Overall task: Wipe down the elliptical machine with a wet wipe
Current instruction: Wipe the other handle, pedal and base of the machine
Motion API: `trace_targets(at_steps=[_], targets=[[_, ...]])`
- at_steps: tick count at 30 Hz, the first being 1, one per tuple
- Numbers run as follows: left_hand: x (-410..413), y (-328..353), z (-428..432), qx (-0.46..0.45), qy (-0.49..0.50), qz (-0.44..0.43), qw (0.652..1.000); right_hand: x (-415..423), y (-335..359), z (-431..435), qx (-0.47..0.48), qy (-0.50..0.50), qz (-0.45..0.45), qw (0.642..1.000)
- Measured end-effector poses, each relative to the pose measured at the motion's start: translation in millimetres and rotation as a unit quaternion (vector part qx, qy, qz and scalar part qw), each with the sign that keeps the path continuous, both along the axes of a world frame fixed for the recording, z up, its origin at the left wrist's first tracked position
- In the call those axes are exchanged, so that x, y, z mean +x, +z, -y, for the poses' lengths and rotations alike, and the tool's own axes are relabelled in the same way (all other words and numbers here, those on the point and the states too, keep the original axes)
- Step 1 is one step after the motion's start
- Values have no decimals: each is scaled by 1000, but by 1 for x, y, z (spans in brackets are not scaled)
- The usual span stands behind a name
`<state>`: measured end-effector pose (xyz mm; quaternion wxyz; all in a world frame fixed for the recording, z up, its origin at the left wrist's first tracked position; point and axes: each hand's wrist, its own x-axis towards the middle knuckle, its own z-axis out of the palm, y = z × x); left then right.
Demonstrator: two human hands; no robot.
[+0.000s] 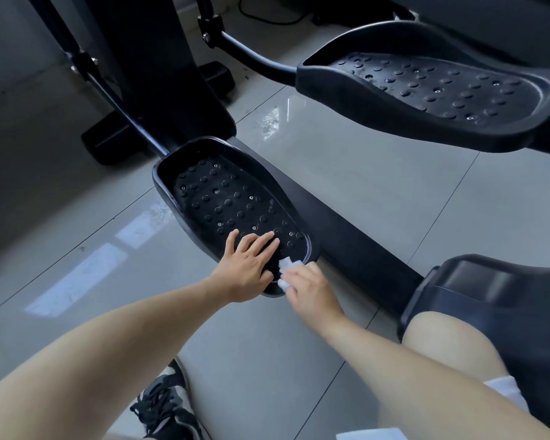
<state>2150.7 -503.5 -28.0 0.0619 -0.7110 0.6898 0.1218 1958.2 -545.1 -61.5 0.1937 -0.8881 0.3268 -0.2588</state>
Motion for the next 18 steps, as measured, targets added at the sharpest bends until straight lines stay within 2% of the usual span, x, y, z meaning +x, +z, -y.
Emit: trace_targets(at_steps=[2, 4, 6, 8, 11, 13, 16, 18], targets=[[-1, 1, 1, 3, 8, 1, 1000, 0, -6, 6, -28, 32, -19, 999], [-3, 1, 3, 6, 19, 0, 1000, 0, -8, 22, -16, -12, -29, 999], [-5, 1, 5, 11, 35, -7, 999, -1, -1, 41, 62, -97, -31, 993], [-7, 1, 6, 8, 45, -8, 999, 0, 0, 58, 133, -127, -38, 982], [-7, 1, 5, 7, 40, -2, 999, 7, 5, 82, 179, -165, -37, 969], [-6, -1, 5, 2, 38, 2, 999, 21, 18, 90, 209, -127, 3, 970], [-5, -3, 5, -9, 35, 9, 999, 35, 23, 97, 202, -93, -45, 974], [-2, -5, 4, -12, 29, 3, 1000, 31, 19, 92, 216, -105, -69, 968]])
